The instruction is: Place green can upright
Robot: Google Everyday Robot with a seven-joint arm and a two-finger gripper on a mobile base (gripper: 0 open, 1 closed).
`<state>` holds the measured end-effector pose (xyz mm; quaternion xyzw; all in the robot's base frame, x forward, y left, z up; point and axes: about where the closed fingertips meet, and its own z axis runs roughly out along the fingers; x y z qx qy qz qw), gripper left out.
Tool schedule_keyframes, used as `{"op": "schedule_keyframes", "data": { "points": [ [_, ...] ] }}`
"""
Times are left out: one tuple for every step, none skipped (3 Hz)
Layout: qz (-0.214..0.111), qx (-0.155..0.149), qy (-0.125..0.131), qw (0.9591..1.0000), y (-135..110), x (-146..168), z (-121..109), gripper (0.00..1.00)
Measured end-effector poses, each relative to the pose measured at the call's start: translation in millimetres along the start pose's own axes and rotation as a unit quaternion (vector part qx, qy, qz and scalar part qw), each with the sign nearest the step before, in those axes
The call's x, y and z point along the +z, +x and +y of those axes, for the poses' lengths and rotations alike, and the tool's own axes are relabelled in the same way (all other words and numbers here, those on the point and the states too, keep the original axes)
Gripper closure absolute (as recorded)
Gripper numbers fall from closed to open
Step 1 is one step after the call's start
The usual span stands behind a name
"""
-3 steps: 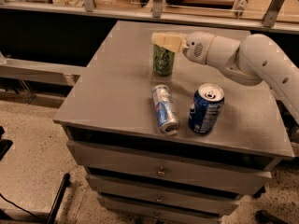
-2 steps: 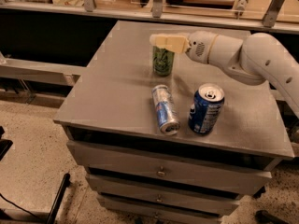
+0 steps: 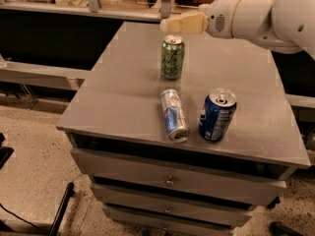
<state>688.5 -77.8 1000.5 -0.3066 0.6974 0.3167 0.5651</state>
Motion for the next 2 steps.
{"op": "schedule_keyframes", "data": {
  "points": [
    [0.014, -0.059, 0.003, 0.9981, -20.9, -18.4, 2.9, 0.0],
    [0.014, -0.059, 0.003, 0.9981, -20.9, -18.4, 2.9, 0.0]
  ]
}}
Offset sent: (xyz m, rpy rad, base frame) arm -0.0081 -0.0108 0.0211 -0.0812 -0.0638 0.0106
